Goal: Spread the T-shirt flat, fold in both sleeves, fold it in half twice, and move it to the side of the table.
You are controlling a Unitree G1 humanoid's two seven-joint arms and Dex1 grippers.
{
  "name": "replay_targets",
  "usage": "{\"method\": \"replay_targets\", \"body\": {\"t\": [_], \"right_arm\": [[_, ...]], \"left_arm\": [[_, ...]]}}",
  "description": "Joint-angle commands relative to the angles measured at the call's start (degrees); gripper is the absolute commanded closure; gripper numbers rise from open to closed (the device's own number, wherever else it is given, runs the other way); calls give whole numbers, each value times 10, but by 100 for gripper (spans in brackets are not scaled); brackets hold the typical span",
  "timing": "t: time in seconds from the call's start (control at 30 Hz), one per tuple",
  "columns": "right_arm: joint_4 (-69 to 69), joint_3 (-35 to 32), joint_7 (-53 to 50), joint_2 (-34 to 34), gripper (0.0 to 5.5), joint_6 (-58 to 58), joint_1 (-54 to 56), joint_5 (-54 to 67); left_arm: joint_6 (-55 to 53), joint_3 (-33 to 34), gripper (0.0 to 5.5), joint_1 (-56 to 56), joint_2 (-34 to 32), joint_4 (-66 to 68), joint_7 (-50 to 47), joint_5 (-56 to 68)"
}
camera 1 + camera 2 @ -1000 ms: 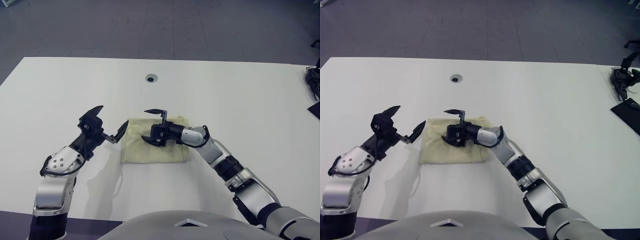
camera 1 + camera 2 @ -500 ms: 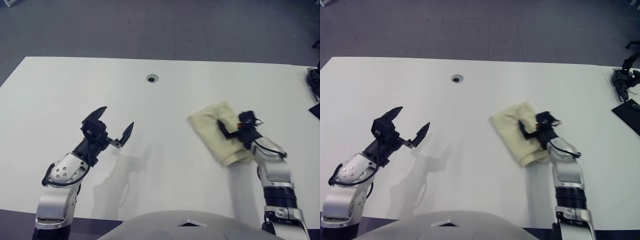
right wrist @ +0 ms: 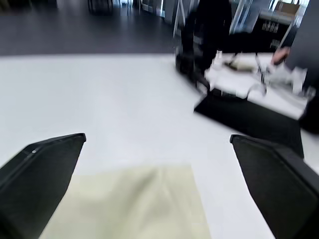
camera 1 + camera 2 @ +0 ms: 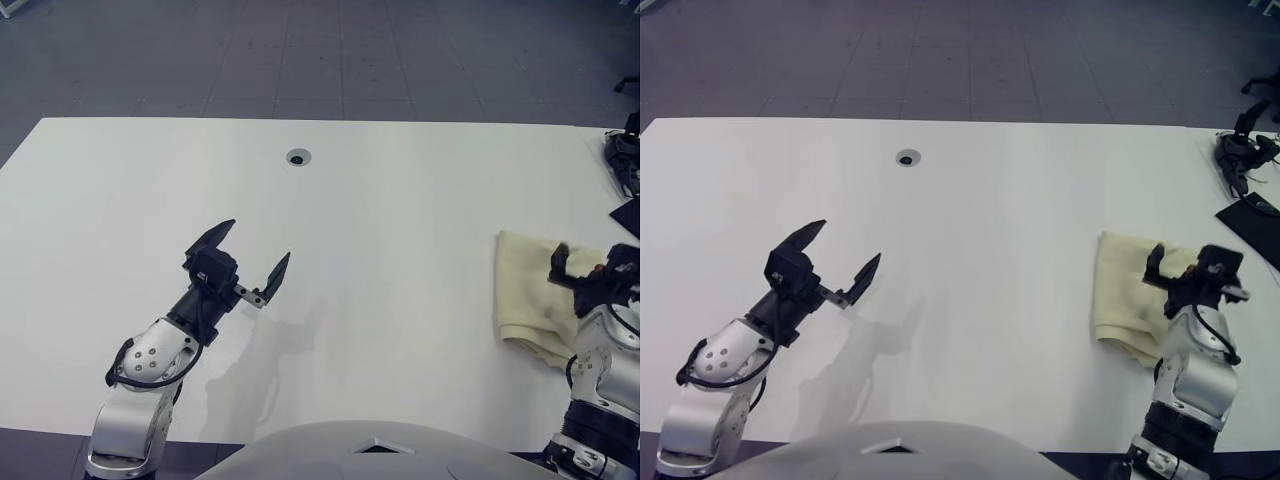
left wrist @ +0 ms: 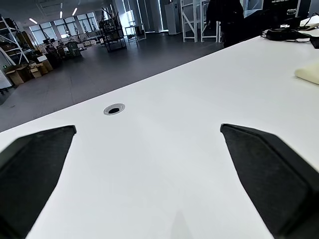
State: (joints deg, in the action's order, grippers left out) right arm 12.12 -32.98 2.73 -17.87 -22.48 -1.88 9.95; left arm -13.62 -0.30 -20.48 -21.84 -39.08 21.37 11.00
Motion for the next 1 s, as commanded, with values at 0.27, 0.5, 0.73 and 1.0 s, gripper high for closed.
{"method": "replay_targets", "body": {"t": [0.27,0.5,0.73,1.0], "right_arm": [[66,210,17,96,10,340,-14,-85],[-77,305,-23,160,10,473,-18,-158],[-110,292,-57,157,10,515,-19,-168],[-129,306,-53,159,10,521,-18,-163]], "left_arm": [[110,-51,11,110,136,57,-101,-44],[207,-79,11,161,202,166,-181,-130],[327,-48,11,125,202,232,-228,-173],[353,-47,11,129,208,274,-231,-170]]}}
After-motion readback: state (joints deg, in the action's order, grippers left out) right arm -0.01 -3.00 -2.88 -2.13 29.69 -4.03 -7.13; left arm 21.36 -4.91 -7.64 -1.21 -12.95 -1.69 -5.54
